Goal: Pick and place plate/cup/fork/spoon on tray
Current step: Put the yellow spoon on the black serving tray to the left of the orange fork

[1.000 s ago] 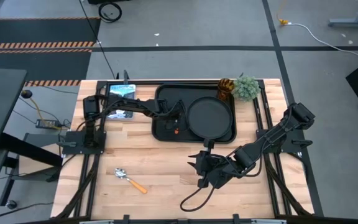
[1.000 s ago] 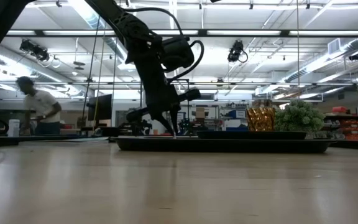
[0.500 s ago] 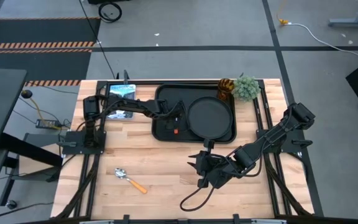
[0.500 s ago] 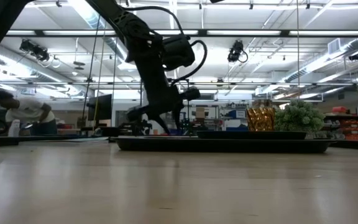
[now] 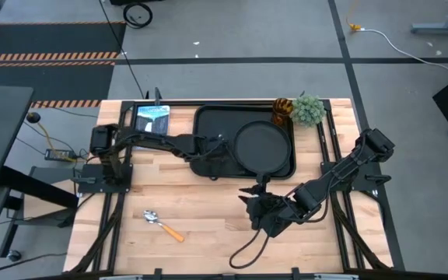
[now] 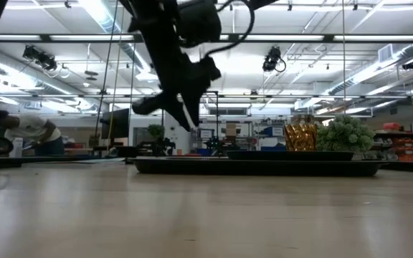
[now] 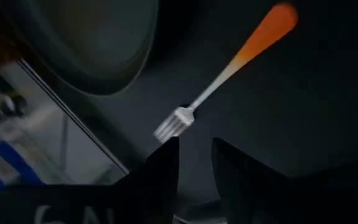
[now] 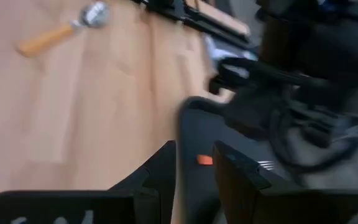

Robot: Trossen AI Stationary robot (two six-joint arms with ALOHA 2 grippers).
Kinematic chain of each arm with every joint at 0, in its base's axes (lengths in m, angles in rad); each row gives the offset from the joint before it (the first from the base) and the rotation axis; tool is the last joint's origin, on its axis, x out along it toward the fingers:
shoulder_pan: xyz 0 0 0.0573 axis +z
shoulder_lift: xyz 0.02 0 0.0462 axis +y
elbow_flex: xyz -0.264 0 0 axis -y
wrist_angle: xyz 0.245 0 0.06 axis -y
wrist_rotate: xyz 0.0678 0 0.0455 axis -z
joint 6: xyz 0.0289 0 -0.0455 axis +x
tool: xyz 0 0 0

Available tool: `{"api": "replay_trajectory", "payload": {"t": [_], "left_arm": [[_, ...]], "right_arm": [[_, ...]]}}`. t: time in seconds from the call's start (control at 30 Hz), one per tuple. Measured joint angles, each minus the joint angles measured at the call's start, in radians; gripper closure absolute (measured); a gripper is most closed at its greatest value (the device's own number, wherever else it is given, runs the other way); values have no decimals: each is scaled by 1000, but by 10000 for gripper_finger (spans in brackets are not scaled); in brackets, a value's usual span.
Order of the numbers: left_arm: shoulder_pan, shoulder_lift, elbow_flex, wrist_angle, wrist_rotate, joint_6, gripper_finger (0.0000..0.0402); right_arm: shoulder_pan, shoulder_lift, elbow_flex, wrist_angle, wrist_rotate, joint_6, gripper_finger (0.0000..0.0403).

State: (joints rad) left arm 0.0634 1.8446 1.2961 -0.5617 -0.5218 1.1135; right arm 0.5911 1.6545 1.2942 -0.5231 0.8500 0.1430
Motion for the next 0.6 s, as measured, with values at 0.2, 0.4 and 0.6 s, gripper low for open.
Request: {"api": "replay_trajectory", "payload": {"t": [0.2, 0.4, 0.6], "left_arm": [[-61, -58, 0, -78, -2, -231, 311], [-96, -86, 0, -135, -4, -507, 322], [-123, -92, 0, -228, 169, -959, 324]], "right_arm": [[-33, -35, -20, -92, 23, -162, 294], [-161, -172, -198, 37, -90, -303, 308], [-305, -300, -475, 514, -121, -560, 317]]}}
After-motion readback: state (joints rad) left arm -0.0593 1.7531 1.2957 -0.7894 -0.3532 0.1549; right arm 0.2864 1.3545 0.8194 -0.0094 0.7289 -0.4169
